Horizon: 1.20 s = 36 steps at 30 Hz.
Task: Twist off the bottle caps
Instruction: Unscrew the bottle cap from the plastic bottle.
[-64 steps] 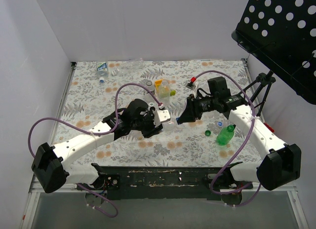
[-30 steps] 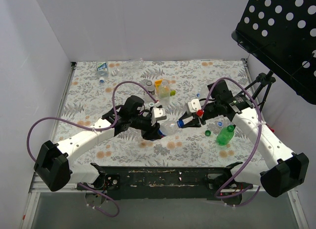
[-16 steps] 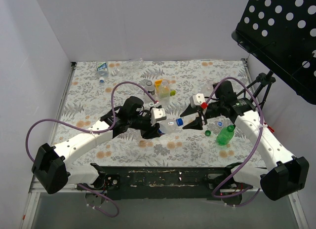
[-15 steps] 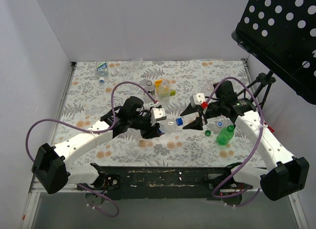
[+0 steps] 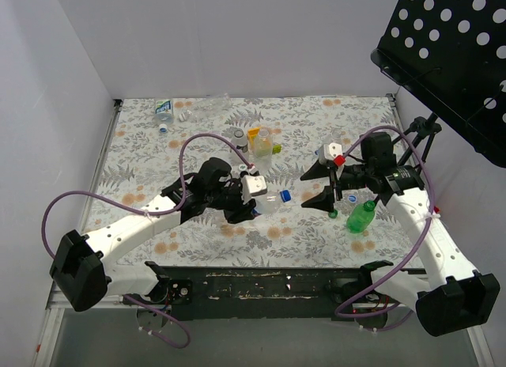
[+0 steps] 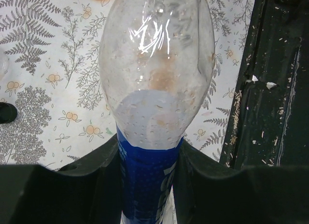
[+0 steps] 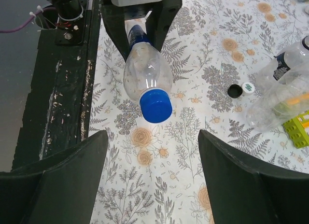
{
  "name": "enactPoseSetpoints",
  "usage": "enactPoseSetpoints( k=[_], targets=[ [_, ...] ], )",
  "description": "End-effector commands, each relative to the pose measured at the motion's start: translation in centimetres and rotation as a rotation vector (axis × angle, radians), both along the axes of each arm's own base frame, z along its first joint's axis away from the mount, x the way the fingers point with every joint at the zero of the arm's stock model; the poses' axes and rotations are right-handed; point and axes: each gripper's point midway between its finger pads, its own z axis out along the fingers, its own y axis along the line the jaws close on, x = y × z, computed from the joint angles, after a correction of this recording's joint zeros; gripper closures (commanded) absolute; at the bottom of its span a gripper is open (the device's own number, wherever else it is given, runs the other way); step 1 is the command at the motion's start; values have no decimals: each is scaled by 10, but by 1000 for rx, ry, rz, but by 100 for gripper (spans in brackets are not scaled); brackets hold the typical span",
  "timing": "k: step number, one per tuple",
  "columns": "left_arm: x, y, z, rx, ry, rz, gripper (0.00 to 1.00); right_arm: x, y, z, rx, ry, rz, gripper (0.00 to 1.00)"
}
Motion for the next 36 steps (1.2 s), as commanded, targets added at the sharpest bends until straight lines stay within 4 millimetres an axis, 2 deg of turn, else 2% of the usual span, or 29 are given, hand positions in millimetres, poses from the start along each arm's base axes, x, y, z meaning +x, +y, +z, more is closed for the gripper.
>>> enactPoseSetpoints(
  k=[1, 6, 12, 16, 24, 34, 36],
  targets=[
    [2, 3, 13, -24, -70, 11, 89, -3, -5, 9, 24, 61, -39, 18],
    [5, 2, 18, -29, -98, 26, 89, -7, -5, 4, 29, 136, -51, 19],
    [8, -2, 19, -16, -128, 29, 89, -12, 3, 4, 80, 359, -43, 21],
    [9, -4, 17, 2, -145, 31, 89, -8, 7, 1, 88, 504, -75, 24],
    [12, -12, 11, 24, -139, 28, 89, 7, 16, -18, 26, 605, -194, 28],
    [12, -16, 14, 16, -139, 30, 89, 9, 26, -40, -26, 666, -227, 30],
    [12, -17, 14, 16, -139, 30, 89, 8, 27, -38, -21, 666, -216, 37]
  ],
)
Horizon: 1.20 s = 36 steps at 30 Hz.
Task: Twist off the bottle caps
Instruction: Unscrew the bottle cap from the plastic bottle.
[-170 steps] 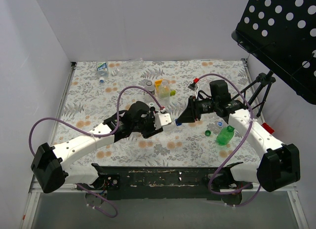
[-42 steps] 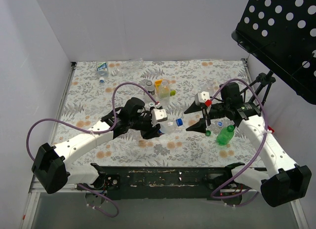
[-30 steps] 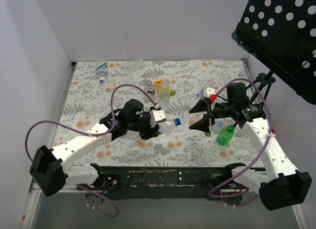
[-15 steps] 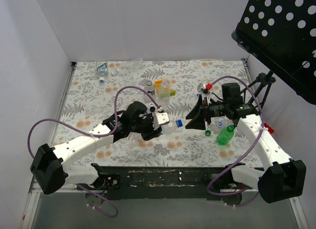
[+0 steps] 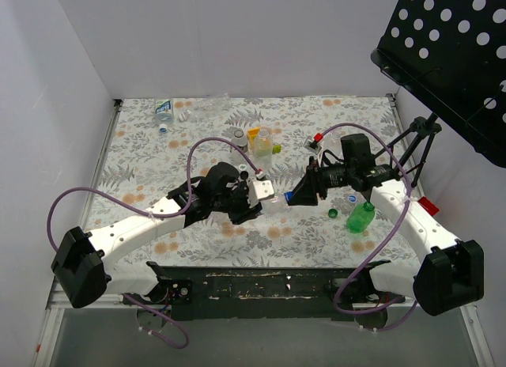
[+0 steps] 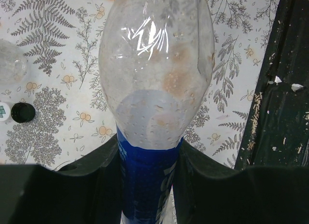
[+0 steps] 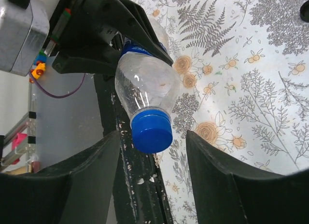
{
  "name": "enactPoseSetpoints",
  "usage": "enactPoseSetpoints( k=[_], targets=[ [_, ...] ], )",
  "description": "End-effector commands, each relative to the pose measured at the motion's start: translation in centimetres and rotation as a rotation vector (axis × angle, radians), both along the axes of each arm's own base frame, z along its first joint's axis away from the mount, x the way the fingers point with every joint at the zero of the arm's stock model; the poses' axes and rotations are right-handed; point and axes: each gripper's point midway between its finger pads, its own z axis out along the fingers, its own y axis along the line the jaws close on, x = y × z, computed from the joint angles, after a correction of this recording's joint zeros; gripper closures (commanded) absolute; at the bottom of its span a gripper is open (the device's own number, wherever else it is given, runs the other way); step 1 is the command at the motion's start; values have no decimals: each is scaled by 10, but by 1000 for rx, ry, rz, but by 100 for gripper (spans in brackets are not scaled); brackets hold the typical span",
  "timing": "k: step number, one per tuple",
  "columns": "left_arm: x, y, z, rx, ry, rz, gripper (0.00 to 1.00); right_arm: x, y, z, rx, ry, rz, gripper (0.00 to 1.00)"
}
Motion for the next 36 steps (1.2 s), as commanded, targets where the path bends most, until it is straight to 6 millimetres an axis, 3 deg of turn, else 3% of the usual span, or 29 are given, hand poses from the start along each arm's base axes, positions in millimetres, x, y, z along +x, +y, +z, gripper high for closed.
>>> enactPoseSetpoints(
  k=[1, 8, 13, 22, 26, 36],
  targets=[
    [7, -11, 20, -46, -46, -2, 89, 2, 5, 3, 14, -4, 3, 43],
    [7, -11, 20, -43, -47, -2, 89, -5, 6, 8, 49, -24, 56, 79],
    [-2, -9, 19, -51, -48, -49, 89, -21, 4, 16, 105, -179, 205, 96],
    [-50, -10, 9, -91, 119, -270, 87, -25, -7, 14, 31, -748, 523, 96],
    [-50, -7, 5, -85, 178, -274, 87, -14, -5, 22, -6, -969, 544, 93],
    [-29, -6, 3, -51, 110, -206, 87, -15, -6, 19, -21, -994, 513, 92]
  ],
)
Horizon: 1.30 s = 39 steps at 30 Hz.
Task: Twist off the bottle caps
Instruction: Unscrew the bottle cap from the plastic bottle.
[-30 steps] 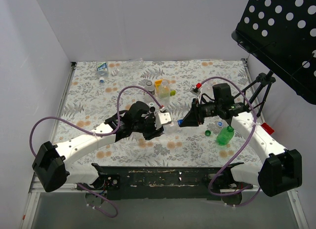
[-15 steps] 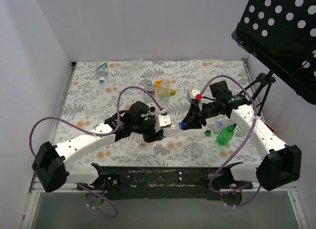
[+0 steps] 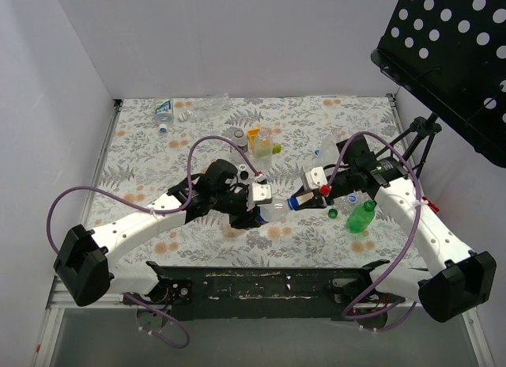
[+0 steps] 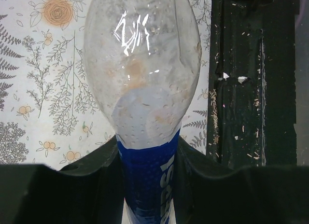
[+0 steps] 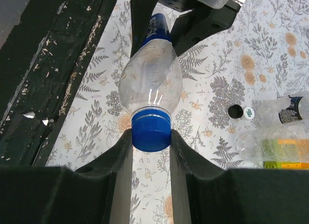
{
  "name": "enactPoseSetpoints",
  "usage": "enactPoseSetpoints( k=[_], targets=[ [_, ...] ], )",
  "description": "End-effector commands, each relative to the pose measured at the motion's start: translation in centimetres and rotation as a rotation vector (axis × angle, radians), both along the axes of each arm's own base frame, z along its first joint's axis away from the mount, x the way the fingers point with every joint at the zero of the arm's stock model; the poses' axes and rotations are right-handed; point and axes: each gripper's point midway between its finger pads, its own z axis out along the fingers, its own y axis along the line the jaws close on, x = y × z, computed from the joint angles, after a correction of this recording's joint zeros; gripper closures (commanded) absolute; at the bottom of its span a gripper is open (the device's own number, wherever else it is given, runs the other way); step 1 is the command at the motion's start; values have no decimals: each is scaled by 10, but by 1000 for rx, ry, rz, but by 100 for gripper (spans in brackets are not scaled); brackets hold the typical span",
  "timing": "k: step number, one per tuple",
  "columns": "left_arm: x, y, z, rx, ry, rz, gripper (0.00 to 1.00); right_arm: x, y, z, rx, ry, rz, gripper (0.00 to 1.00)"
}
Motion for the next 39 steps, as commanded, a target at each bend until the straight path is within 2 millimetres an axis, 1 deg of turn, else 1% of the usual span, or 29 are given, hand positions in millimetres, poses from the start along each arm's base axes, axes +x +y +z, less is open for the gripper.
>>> enactPoseSetpoints(
  k=[1, 4, 7, 10, 14, 16, 18, 21, 28, 34, 39],
  targets=[
    [2, 5, -1, 39, -17, 5, 87, 5, 1, 5, 28, -80, 4, 92],
    [8, 7, 1, 44, -41, 30, 87, 4, 2, 4, 35, -60, -3, 90],
    [10, 8, 3, 40, -50, 46, 88, 4, 3, 5, 46, -38, -11, 85],
    [10, 10, 5, 37, -62, 57, 88, 5, 5, 7, 52, -12, -32, 72],
    [10, 12, 9, 30, -78, 66, 88, 8, 7, 13, 66, 37, -74, 59],
    [11, 13, 7, 33, -79, 71, 88, 9, 9, 16, 75, 67, -92, 51],
    [11, 14, 6, 37, -80, 74, 87, 10, 10, 19, 79, 94, -103, 40],
    [11, 16, 5, 41, -83, 81, 88, 9, 9, 19, 76, 121, -118, 30],
    [13, 20, 7, 37, -108, 104, 87, 10, 4, 15, 56, 172, -168, 21],
    [17, 25, 6, 39, -129, 140, 87, 10, -2, 27, 97, 302, -220, 20],
    [19, 27, 8, 21, -153, 168, 87, 7, -4, 32, 100, 384, -244, 20]
  ],
)
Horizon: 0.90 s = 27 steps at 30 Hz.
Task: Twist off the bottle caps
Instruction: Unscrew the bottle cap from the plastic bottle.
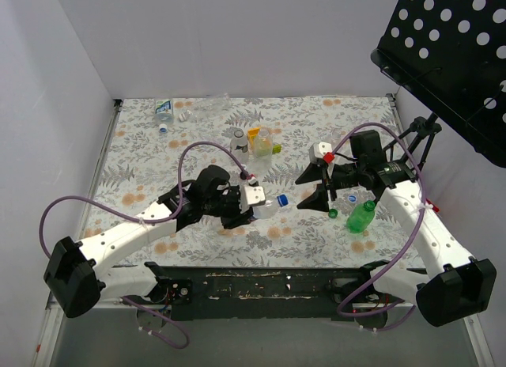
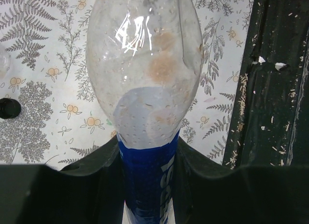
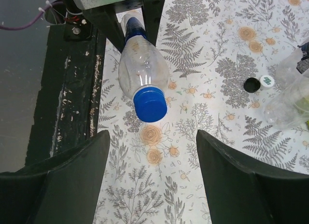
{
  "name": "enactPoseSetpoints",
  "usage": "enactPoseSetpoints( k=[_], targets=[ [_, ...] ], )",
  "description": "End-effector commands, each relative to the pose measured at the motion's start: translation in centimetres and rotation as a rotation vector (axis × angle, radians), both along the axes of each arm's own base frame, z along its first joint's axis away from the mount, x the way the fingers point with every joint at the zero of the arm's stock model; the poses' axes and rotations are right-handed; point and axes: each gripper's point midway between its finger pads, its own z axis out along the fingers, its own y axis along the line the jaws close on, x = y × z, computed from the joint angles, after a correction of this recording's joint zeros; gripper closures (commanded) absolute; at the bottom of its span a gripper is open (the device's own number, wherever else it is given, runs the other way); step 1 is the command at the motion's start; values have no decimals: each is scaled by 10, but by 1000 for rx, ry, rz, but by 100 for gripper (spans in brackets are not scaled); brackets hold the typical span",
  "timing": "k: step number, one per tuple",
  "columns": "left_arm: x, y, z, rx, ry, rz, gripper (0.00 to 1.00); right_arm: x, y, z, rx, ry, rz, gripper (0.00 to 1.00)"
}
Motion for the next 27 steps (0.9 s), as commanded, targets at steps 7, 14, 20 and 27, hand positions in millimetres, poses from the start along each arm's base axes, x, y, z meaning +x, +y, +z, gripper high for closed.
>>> enactPoseSetpoints(
  k=[7, 14, 20, 27],
  targets=[
    [14, 6, 18, -32, -111, 69, 87, -15, 2, 29, 107, 242, -14, 22],
    [21, 6, 22, -17, -150, 86, 87, -6, 7, 26, 121, 437, -93, 23],
    [27, 4, 18, 18, -170, 102, 87, 4, 7, 13, 97, 562, -201, 24],
    [34, -2, 18, 39, -195, 112, 87, 10, 9, 2, 81, 738, -305, 24]
  ],
)
